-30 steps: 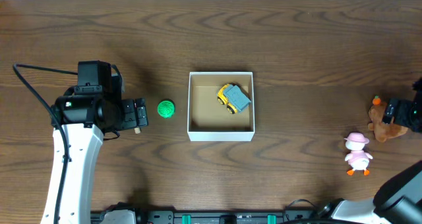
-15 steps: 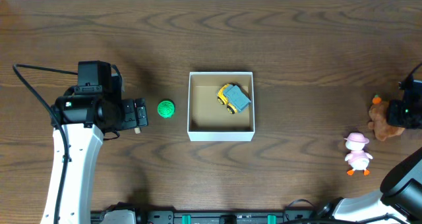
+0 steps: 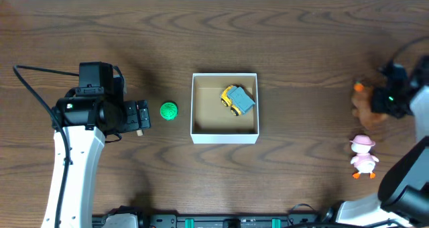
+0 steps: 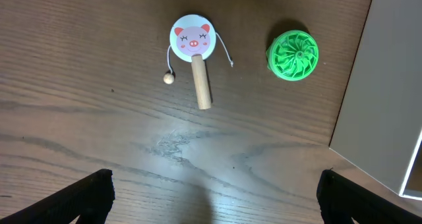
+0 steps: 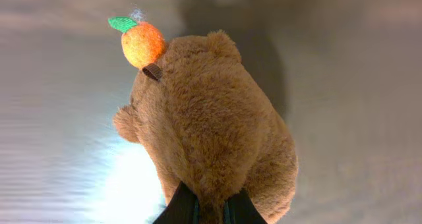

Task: Pack container
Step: 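Carry the teddy bear into the box and release it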

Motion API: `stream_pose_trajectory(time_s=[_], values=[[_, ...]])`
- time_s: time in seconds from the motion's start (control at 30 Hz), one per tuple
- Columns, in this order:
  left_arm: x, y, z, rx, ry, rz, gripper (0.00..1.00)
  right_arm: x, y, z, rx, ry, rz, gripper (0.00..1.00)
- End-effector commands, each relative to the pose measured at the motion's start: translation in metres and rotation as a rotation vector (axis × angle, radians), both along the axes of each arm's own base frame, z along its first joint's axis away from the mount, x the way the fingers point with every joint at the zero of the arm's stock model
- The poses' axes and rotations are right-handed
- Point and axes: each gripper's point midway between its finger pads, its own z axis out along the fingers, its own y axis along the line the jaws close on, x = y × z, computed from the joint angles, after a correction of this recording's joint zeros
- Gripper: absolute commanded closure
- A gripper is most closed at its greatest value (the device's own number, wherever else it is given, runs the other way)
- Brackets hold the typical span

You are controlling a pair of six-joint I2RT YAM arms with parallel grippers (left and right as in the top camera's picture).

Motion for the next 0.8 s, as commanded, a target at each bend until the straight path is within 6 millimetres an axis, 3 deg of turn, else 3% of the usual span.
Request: stream_pose_trajectory(time_s=[0.0, 0.13, 0.27, 0.43, 0.53, 0.63, 0.77], values=[[0.003, 0.001, 0.004, -0.002, -0.008, 0.013, 0.02, 0.040, 0.052, 0.087, -0.034, -0.232, 0.119, 0.99], [0.003, 0.001, 0.004, -0.002, -0.008, 0.013, 0.02, 0.052, 0.128, 0.148, -0.021, -0.384, 0.257, 0.99], [0.003, 0.001, 0.004, -0.002, -0.008, 0.013, 0.02, 0.038, 0.216, 0.177, 0.031, -0.457, 0.448, 0.99], [0.003, 0.001, 0.004, -0.002, -0.008, 0.013, 0.02, 0.002, 0.311, 0.167, 0.098, -0.405, 0.689, 0.99], [0.003, 0.001, 0.004, -0.002, -0.008, 0.013, 0.02, -0.018, 0.355, 0.154, 0.136, -0.354, 0.771, 0.99], [0.003, 0.001, 0.004, -0.002, -0.008, 0.013, 0.02, -0.025, 0.379, 0.138, 0.141, -0.308, 0.741, 0.99], [0.003, 0.001, 0.004, -0.002, -0.008, 0.013, 0.02, -0.027, 0.397, 0.114, 0.130, -0.247, 0.658, 0.99]])
